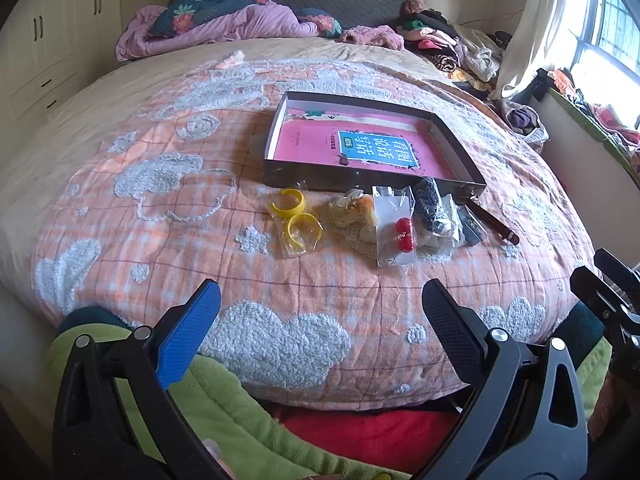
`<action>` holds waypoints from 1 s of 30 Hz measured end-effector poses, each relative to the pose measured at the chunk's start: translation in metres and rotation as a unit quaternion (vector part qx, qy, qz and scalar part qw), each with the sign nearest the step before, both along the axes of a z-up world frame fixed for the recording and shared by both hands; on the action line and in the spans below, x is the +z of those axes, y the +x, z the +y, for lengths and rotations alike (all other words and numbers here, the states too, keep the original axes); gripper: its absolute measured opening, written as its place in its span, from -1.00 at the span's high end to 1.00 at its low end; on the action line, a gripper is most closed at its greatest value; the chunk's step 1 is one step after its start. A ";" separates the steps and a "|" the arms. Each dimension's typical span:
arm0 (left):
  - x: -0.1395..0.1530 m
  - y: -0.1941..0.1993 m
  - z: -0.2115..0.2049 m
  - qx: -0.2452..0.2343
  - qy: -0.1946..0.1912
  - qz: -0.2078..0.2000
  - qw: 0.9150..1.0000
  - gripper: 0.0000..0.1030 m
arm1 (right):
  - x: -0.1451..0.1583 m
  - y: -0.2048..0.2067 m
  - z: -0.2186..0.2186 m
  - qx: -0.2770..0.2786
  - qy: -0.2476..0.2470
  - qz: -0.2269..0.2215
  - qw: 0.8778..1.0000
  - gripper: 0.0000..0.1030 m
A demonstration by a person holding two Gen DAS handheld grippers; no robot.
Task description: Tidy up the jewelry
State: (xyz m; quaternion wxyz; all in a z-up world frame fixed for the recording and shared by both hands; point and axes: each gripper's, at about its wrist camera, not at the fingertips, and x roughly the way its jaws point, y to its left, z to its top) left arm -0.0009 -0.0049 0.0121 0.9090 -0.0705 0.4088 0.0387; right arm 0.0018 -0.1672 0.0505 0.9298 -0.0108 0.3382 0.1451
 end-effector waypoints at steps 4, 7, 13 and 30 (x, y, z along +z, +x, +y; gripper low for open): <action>0.000 0.000 0.000 0.000 0.000 -0.001 1.000 -0.83 | -0.001 0.000 0.000 0.001 0.001 -0.001 1.000 -0.92; 0.000 0.000 -0.001 0.000 0.001 -0.001 1.000 -0.83 | -0.001 0.000 0.001 0.001 0.001 0.000 1.000 -0.92; 0.000 -0.001 0.000 -0.001 -0.001 -0.002 1.000 -0.83 | -0.001 0.000 0.001 0.002 0.002 -0.001 1.000 -0.92; 0.006 -0.002 0.005 -0.004 -0.001 -0.004 1.000 -0.83 | -0.002 0.000 0.001 0.003 0.003 0.000 1.000 -0.92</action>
